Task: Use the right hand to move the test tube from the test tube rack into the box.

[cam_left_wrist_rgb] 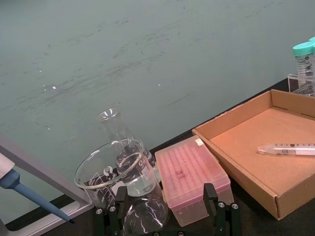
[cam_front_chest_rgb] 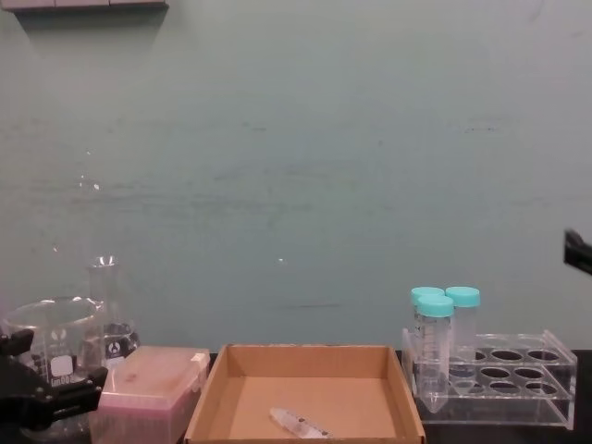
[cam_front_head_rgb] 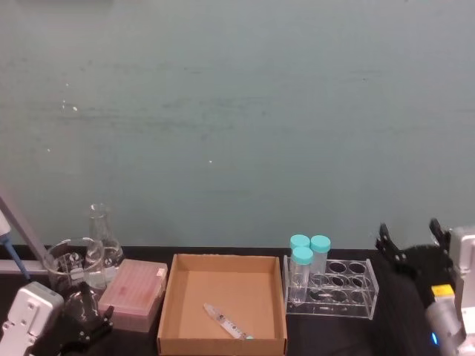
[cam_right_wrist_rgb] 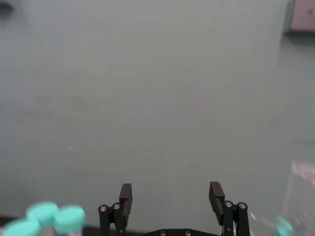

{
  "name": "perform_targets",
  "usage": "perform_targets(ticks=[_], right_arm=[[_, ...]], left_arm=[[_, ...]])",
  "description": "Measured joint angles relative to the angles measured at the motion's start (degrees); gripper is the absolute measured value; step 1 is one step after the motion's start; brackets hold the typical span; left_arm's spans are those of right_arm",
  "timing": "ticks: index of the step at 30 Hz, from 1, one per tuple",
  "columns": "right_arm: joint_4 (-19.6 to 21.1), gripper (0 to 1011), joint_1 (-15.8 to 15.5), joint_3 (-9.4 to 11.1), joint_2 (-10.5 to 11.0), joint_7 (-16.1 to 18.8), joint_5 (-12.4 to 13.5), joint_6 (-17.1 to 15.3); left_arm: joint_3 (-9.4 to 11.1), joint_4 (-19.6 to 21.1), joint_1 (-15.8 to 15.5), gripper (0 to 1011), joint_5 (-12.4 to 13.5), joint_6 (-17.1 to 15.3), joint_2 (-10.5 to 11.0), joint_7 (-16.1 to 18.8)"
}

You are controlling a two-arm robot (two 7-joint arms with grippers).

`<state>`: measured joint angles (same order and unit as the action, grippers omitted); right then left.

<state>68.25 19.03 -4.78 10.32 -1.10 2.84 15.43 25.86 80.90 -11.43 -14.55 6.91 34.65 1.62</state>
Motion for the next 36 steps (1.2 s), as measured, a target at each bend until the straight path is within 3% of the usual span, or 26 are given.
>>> perform_targets(ticks=[8,36], right_arm=[[0.65,1003,-1.83,1.07,-0.14,-0.24,-0.94,-4.45],[0.28,1003,-1.57,1.00,-0.16,-0.49,-0.97,-3.52]], left_arm=[[0.00,0.00,0.00,1000,0.00,0.00,0.00,0.00],[0.00,0.00,0.00,1000,0.00,0.00,0.00,0.00]])
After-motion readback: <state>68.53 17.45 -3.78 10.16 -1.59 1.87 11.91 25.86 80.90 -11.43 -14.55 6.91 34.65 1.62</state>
